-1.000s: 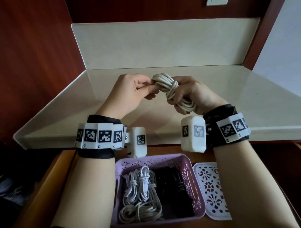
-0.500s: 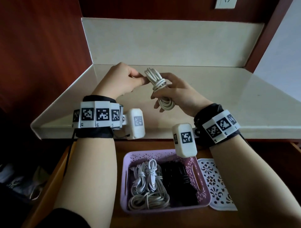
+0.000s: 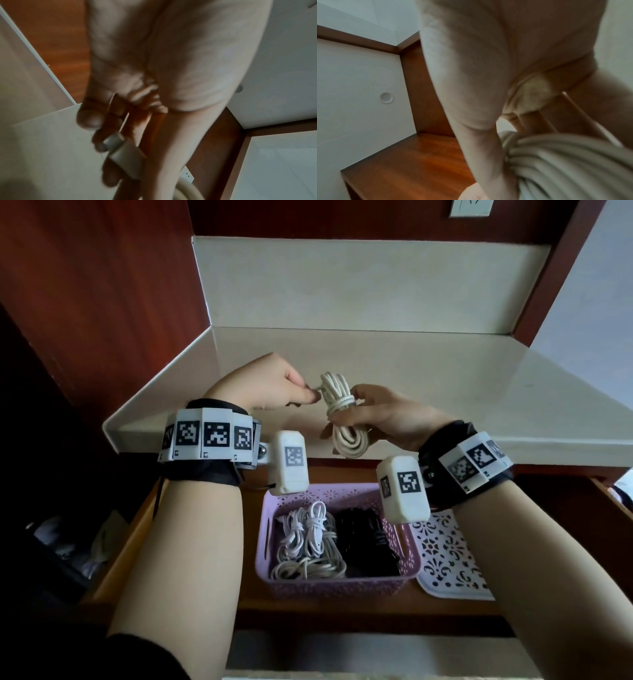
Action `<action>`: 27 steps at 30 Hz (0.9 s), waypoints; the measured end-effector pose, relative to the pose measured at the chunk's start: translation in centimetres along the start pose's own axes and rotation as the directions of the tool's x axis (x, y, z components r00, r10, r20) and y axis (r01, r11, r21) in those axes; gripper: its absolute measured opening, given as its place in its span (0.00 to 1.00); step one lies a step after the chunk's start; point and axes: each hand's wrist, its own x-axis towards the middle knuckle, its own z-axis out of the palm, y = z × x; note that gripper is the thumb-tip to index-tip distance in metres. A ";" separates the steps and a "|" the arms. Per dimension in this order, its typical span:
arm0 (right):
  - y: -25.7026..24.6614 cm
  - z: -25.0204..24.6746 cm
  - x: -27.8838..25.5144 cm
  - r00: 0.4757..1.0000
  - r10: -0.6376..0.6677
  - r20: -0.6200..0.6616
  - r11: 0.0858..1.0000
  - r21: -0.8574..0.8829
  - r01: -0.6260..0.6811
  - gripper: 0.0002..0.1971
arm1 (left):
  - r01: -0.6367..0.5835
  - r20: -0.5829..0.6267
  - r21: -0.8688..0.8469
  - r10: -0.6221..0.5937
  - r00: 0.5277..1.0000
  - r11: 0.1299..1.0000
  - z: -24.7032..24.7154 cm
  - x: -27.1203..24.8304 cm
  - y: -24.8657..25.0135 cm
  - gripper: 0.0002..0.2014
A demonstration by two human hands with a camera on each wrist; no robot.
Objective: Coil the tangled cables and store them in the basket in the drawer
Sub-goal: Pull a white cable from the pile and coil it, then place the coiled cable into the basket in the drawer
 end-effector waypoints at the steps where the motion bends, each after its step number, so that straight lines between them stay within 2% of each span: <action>1: 0.4 0.0 -0.5 0.999 0.030 0.020 0.998 -0.049 -0.029 0.23 | 0.014 0.038 0.023 -0.015 0.999 1.000 0.3 -0.5 0.4 0.16; 4: 1.7 -0.1 -2.2 0.985 0.129 0.112 0.981 -0.159 -0.110 0.27 | 0.055 0.187 0.141 -0.081 0.979 0.988 1.5 -2.3 1.0 0.12; 6: 2.8 -0.2 -3.2 0.959 0.210 0.190 0.960 -0.225 -0.165 0.32 | 0.079 0.292 0.214 -0.141 0.946 0.974 2.7 -3.3 1.1 0.15; 8: 4.0 -0.2 -3.9 0.937 0.257 0.236 0.946 -0.261 -0.193 0.31 | 0.102 0.366 0.237 -0.186 0.912 0.966 4.1 -4.1 1.1 0.16; 11: 5.8 -0.3 -4.4 0.930 0.288 0.228 0.932 -0.290 -0.217 0.23 | 0.116 0.394 0.258 -0.214 0.894 0.959 6.5 -4.4 1.1 0.18; 14: 7.7 -0.4 -4.0 0.925 0.326 0.194 0.877 -0.428 -0.220 0.32 | 0.072 0.456 0.401 -0.268 0.849 0.913 9.3 -3.5 0.7 0.16; 15: 8.3 -0.4 -3.7 0.922 0.337 0.193 0.847 -0.490 -0.207 0.32 | 0.043 0.477 0.449 -0.280 0.833 0.892 10.1 -3.2 0.4 0.13; 17: 9.1 -0.5 -3.3 0.912 0.363 0.193 0.777 -0.603 -0.182 0.22 | -0.003 0.520 0.489 -0.289 0.804 0.872 11.2 -2.6 -0.3 0.09; 20: 9.7 -0.6 -3.1 0.903 0.386 0.186 0.718 -0.675 -0.168 0.11 | -0.024 0.548 0.485 -0.282 0.787 0.874 11.8 -2.4 -0.7 0.07; 23: 10.2 -0.3 -2.7 0.906 0.382 0.181 0.716 -0.678 -0.166 0.09 | 0.046 0.572 0.398 -0.287 0.768 0.916 12.5 -1.7 -2.4 0.14; 25: 10.7 0.0 -2.1 0.908 0.388 0.155 0.719 -0.667 -0.194 0.11 | 0.163 0.626 0.235 -0.277 0.729 0.958 12.9 -1.8 -3.9 0.15; 27: 11.4 0.7 -1.5 0.896 0.422 0.137 0.729 -0.639 -0.246 0.14 | 0.310 0.660 0.079 -0.283 0.696 0.948 13.3 -1.7 -5.2 0.15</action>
